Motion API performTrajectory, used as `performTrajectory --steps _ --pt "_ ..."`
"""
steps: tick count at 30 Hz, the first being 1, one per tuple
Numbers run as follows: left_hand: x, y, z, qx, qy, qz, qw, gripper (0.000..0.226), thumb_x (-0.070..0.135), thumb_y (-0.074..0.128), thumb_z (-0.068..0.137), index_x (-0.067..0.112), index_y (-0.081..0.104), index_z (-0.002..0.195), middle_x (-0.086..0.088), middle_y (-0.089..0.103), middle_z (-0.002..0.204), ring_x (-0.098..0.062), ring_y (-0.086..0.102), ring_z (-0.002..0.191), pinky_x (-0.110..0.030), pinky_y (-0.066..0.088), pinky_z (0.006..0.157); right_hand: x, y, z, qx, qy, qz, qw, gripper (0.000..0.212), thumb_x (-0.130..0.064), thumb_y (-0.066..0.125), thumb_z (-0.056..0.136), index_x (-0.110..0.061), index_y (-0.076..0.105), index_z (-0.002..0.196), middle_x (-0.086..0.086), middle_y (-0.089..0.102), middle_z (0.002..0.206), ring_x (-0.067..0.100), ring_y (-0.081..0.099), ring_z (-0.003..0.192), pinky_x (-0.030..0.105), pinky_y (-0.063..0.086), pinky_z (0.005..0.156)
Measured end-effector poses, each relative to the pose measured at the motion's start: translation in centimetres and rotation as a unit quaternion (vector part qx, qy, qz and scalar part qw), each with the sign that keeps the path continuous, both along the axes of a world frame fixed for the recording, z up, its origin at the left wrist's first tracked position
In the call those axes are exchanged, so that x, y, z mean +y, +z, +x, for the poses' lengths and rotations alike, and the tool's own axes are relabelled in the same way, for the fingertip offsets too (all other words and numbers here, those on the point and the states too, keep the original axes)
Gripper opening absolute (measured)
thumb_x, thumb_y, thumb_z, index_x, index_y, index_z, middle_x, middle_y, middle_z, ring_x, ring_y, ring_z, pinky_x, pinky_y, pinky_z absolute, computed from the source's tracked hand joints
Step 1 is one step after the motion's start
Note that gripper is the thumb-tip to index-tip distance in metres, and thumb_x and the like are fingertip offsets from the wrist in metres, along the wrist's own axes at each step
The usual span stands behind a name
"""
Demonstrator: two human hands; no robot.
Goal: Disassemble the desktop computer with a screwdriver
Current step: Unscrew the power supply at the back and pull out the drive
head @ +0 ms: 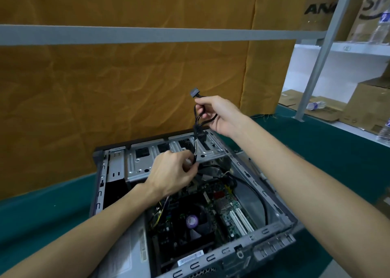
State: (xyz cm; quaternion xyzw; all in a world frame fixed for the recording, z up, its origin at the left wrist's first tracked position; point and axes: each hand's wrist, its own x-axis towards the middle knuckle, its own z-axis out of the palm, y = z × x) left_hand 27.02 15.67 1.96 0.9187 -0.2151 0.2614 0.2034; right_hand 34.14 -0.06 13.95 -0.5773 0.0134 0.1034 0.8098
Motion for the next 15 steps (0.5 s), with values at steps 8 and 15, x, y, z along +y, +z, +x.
performTrajectory --steps 8,15 --pt "0.1 0.2 0.2 0.078 0.039 -0.109 0.990 0.034 0.041 0.063 0.095 0.029 0.051 0.066 0.014 0.056 0.063 -0.003 0.052 0.058 -0.029 0.039 0.052 1.4 0.4 0.3 -0.004 0.042 0.048 0.998 0.010 -0.003 0.071 0.089 -0.003 0.063 0.096 0.008 0.065 0.071 0.012 0.059 0.056 0.019 0.045 0.045" --pt "-0.4 0.3 1.1 0.178 0.036 -0.239 0.954 0.038 0.034 0.047 0.106 0.019 0.068 0.079 -0.007 0.072 0.076 -0.021 0.065 0.069 -0.036 0.051 0.067 -0.7 -2.9 -1.2 -0.093 0.085 -0.249 0.960 0.058 -0.046 0.056 0.101 -0.005 0.049 0.141 0.011 0.060 0.125 0.026 0.063 0.114 0.036 0.056 0.094"
